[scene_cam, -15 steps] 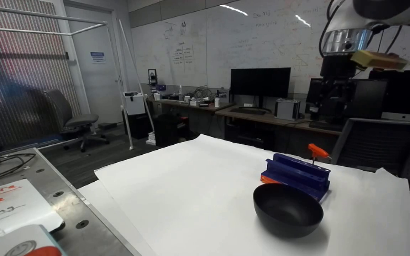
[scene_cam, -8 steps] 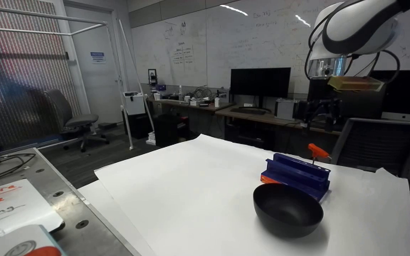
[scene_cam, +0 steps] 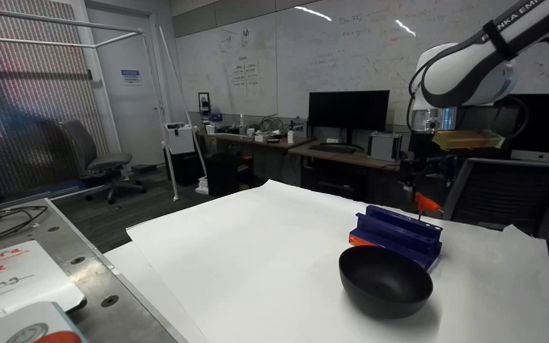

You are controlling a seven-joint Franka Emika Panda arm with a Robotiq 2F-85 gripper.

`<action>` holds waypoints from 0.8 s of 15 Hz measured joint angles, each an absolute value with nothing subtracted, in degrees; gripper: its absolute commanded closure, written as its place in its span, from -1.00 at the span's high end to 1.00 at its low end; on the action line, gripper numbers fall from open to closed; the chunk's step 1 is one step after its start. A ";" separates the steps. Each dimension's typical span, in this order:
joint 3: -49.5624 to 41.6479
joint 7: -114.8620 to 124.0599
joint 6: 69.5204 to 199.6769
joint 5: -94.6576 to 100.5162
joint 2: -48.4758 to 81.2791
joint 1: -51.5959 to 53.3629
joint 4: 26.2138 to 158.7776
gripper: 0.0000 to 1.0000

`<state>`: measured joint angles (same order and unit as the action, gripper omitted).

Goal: Put the metal object with the orange handle in the black bowl

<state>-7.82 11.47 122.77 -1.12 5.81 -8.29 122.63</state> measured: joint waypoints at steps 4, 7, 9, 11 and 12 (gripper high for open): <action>-7.72 11.47 123.17 -1.53 7.85 -8.27 122.63 -0.34; -7.48 11.44 123.13 -1.55 7.97 -8.07 122.59 -0.78; -7.31 11.44 123.09 -1.55 7.82 -7.71 122.53 -0.99; -7.22 11.39 122.93 -1.49 7.17 -7.40 122.51 -0.90; -7.20 11.32 122.68 -1.42 6.52 -7.28 122.49 -0.90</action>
<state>-7.20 11.32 122.68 -1.42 6.52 -7.28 122.49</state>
